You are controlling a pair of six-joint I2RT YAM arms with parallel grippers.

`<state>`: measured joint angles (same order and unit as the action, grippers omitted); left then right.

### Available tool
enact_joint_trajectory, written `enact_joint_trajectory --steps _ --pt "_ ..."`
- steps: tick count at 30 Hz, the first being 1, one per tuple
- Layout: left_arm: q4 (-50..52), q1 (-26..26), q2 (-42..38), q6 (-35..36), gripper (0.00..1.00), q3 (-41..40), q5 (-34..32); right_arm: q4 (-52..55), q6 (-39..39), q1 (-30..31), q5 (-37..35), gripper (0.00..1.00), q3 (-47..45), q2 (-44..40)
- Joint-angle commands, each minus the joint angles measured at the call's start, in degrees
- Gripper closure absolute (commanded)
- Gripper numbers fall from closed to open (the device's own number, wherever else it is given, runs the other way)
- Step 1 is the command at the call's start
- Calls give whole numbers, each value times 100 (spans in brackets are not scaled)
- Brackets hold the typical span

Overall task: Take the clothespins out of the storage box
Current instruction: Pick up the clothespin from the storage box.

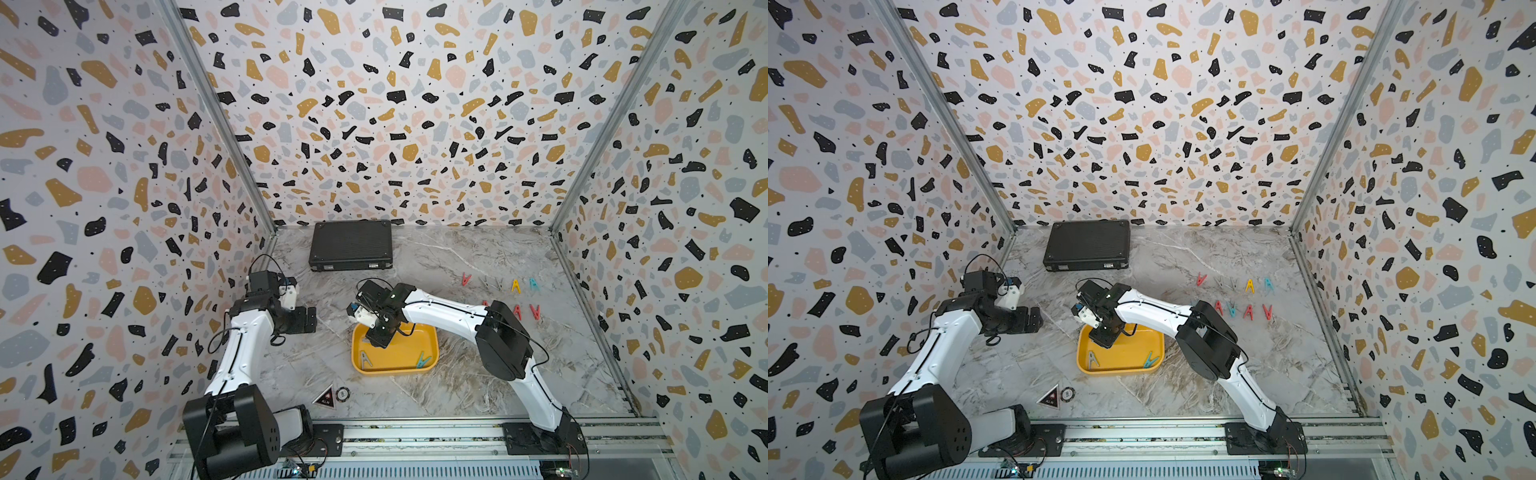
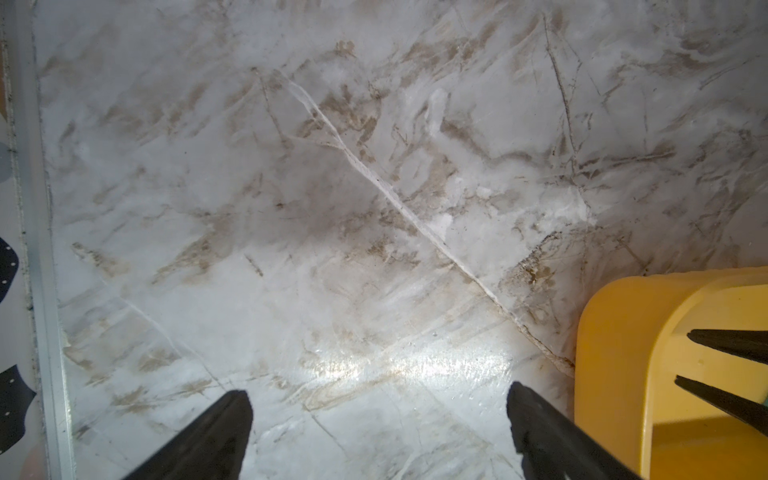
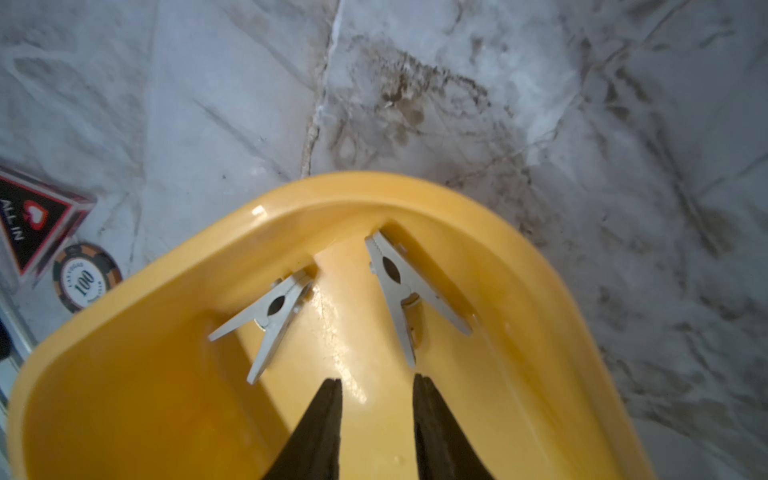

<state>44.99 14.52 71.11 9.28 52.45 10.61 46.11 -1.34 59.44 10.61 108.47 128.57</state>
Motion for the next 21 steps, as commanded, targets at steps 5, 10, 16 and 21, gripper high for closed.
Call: enact_joint_trajectory --steps 5,10,16,21 --pt "18 30 -36 24 0 117 90 222 -72 24 -59 67 346 152" --pt "18 32 -45 25 0 117 90 205 -71 25 -75 67 378 270" --pt "3 33 -51 26 0 121 73 182 -50 33 -39 68 404 424" --pt "-4 33 -54 30 0 109 73 182 -46 41 -43 76 360 476"
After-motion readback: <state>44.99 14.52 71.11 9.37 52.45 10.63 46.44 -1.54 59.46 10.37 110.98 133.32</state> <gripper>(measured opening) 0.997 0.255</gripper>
